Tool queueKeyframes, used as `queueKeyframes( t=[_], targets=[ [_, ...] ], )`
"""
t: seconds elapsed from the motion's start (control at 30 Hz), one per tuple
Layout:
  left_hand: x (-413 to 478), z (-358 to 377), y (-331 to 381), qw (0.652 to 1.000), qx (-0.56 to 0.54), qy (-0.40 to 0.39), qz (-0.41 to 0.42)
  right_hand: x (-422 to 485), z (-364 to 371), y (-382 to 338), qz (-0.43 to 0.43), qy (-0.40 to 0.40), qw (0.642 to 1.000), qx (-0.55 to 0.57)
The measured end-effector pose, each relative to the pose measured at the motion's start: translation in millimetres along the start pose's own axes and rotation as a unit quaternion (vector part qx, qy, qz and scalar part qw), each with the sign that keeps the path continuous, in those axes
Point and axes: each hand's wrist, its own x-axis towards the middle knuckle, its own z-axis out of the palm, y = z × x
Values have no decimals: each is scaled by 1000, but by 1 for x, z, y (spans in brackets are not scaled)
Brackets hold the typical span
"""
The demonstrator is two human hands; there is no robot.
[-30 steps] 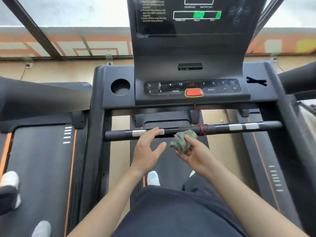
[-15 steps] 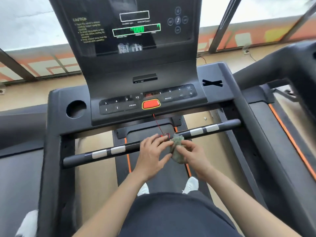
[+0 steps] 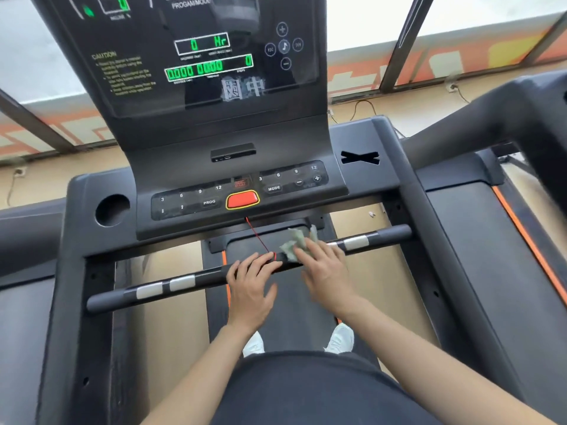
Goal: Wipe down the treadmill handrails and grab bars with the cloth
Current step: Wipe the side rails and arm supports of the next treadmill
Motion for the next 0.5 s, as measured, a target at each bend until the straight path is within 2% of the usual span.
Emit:
queueKeyframes(
  t=[0.1,0.2,0.37,0.5],
  targets=[
    [1,7,5,999,0,47,-17,2,1,-5,-38,3,999,9],
    [6,10,12,996,-4,74,-39,2,-2,9,-38,18,999,10],
    [10,13,19,993,14,103,-48,-5,-14,57,25,60,998,-12],
    [12,16,24,993,34,76,-80,-12,-37,105,102,74,990,-59]
  ],
)
